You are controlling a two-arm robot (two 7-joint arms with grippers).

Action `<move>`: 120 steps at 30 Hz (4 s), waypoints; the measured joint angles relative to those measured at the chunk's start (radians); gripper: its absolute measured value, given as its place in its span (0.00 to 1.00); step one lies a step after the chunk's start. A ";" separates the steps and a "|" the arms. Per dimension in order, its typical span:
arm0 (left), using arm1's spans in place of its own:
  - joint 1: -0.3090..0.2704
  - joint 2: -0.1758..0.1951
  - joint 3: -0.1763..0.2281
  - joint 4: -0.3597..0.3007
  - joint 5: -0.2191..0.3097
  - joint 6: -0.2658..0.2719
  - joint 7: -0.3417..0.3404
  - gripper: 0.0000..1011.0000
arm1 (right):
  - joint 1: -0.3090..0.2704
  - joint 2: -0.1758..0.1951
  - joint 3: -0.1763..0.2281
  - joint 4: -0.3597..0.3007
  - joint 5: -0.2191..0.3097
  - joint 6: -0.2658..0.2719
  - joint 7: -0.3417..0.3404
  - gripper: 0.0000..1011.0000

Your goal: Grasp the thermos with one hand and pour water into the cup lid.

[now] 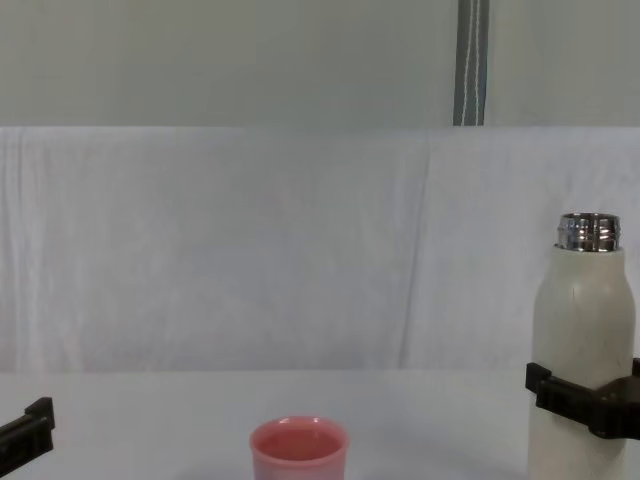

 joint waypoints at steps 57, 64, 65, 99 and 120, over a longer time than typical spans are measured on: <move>0.000 0.000 0.000 0.000 0.000 0.000 0.000 0.99 | 0.007 -0.002 0.000 0.011 -0.003 0.003 -0.001 0.99; 0.000 0.000 0.000 0.000 0.000 0.000 0.000 0.99 | 0.007 -0.002 0.000 0.011 -0.003 0.003 -0.001 0.99; 0.000 0.000 0.000 0.000 0.000 0.000 0.000 0.99 | 0.007 -0.002 0.000 0.010 -0.003 0.003 -0.001 0.99; 0.000 0.000 0.000 0.000 0.000 0.000 0.000 0.99 | -0.043 -0.002 0.020 -0.043 0.027 -0.007 0.000 0.99; 0.000 0.000 0.000 0.000 0.000 0.000 0.000 0.99 | -0.099 0.006 0.032 -0.101 0.027 0.007 -0.018 0.99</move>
